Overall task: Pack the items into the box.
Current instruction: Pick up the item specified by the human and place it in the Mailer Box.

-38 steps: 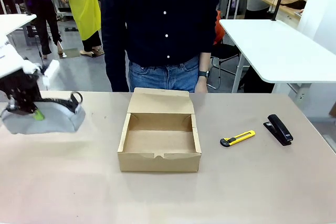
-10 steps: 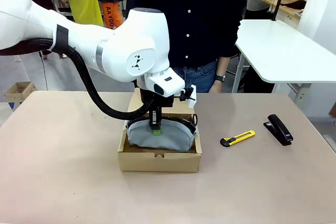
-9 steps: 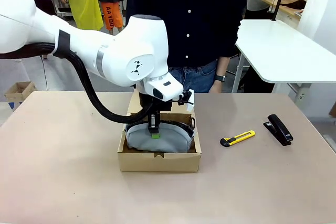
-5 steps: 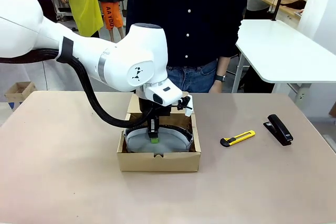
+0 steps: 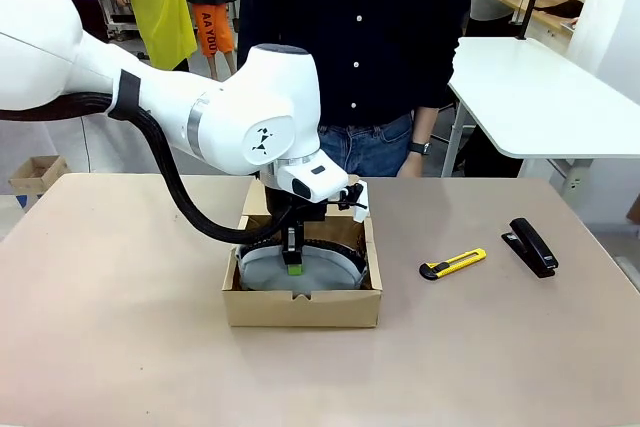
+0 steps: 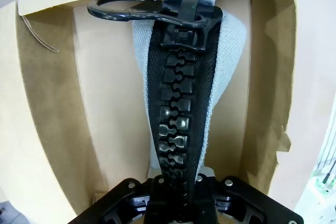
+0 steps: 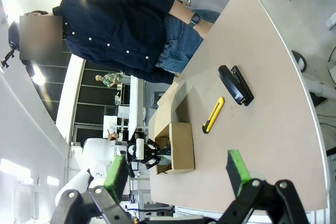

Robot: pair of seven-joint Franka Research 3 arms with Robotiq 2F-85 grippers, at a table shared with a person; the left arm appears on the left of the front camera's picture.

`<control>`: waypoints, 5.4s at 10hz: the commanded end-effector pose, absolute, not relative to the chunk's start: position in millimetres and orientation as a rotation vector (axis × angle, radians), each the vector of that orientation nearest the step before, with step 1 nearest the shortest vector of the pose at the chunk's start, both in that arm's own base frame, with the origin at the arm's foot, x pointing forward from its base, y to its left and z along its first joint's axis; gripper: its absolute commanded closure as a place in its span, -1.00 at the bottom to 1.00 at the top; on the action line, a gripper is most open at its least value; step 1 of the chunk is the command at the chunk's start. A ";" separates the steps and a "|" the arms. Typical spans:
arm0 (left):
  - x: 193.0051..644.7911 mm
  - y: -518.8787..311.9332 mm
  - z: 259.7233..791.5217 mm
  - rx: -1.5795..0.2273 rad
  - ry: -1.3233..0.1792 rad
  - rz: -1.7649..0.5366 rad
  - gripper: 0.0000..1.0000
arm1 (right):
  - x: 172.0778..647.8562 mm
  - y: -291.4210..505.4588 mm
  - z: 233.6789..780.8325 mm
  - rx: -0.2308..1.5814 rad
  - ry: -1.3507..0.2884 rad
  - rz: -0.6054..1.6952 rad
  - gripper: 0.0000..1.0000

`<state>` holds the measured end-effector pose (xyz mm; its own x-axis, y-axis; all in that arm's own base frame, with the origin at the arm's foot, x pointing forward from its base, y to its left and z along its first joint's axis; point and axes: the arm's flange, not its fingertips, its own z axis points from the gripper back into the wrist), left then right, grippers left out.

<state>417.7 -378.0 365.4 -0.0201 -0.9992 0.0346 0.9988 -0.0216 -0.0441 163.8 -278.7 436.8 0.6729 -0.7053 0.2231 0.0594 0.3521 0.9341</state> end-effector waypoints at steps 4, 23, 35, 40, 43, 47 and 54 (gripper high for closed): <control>414.2 -374.0 369.1 -0.027 0.010 -1.588 -1.00 | 167.1 -279.7 439.0 1.119 -0.724 -0.530 -1.00; 236.0 120.3 467.5 -1.183 -0.757 -0.512 -1.00 | 167.1 -279.7 439.0 1.119 -0.724 -0.530 -1.00; 223.8 137.8 469.7 -1.077 -0.598 -0.629 -1.00 | 167.1 -279.7 439.0 1.119 -0.724 -0.530 -1.00; 223.8 137.8 469.7 -1.077 -0.598 -0.629 -1.00 | 167.1 -279.7 439.0 1.119 -0.724 -0.530 -1.00; 223.8 137.8 469.7 -1.077 -0.598 -0.629 -1.00 | 167.1 -279.7 439.0 1.119 -0.724 -0.530 -1.00; 223.8 137.8 469.7 -1.077 -0.598 -0.629 -1.00 | 173.5 -266.5 441.1 1.064 -0.684 -0.456 -1.00; 223.8 137.8 469.7 -1.077 -0.598 -0.629 -1.00 | 281.0 -55.2 463.4 0.695 -0.384 0.683 -1.00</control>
